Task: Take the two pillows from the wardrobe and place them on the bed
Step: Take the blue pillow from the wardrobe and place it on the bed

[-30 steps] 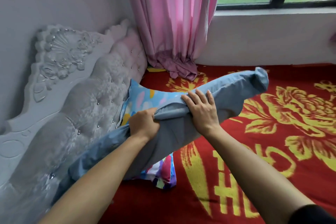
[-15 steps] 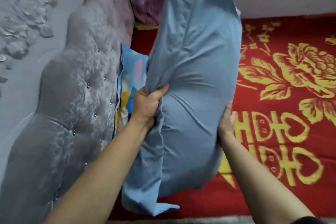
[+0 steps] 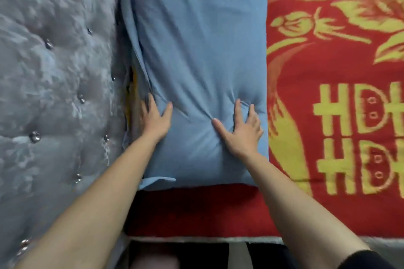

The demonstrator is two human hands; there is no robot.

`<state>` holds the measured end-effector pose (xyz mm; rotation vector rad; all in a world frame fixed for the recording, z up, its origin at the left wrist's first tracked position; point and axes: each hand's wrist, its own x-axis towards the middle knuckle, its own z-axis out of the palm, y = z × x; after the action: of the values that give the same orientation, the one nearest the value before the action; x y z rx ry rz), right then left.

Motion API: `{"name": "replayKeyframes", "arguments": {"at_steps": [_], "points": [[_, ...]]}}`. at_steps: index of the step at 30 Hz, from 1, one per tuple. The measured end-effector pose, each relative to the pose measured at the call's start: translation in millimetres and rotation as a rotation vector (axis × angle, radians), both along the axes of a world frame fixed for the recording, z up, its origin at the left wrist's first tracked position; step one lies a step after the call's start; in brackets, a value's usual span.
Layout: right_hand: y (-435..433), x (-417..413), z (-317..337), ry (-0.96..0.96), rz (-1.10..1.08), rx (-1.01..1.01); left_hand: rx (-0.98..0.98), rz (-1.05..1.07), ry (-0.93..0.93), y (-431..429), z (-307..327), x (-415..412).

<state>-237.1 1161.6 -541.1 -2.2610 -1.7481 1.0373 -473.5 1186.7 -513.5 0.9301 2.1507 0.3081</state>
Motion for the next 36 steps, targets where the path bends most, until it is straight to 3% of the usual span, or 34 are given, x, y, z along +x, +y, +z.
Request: {"name": "replayKeyframes", "arguments": {"at_steps": [4, 9, 13, 15, 17, 21, 24, 26, 29, 34, 36], "points": [[11, 5, -8, -0.002, -0.026, 0.080, 0.002, -0.036, 0.056, 1, -42, -6], [35, 15, -10, 0.020, -0.210, 0.322, -0.014, 0.004, 0.112, 17, -53, -10], [42, 18, -3, 0.119, -0.334, 0.107, 0.040, 0.232, 0.169, 4, -46, -7], [47, 16, 8, 0.127, -0.334, 0.146, 0.168, 0.234, 0.289, 4, -34, -4], [50, 9, 22, 0.100, -0.337, 0.314, 0.403, 0.247, 0.417, 9, -15, -1], [54, -9, 45, 0.131, -0.397, 0.573, 0.815, 0.297, 0.520, 20, 29, -6], [61, -20, 45, 0.093, -0.318, 0.506, 0.649, 0.207, 0.483, 29, 18, -37], [62, -25, 28, 0.011, -0.137, 0.306, 0.420, 0.143, 0.431, 22, -8, -55], [65, -19, -3, 0.059, -0.024, 0.036, 0.166, 0.157, 0.439, 4, -39, -51], [69, -2, -13, 0.181, -0.030, 0.025, 0.214, 0.247, 0.442, 1, -37, -30], [63, -3, -14, 0.199, -0.031, 0.096, 0.292, 0.228, 0.548, -2, -31, -23]]}}
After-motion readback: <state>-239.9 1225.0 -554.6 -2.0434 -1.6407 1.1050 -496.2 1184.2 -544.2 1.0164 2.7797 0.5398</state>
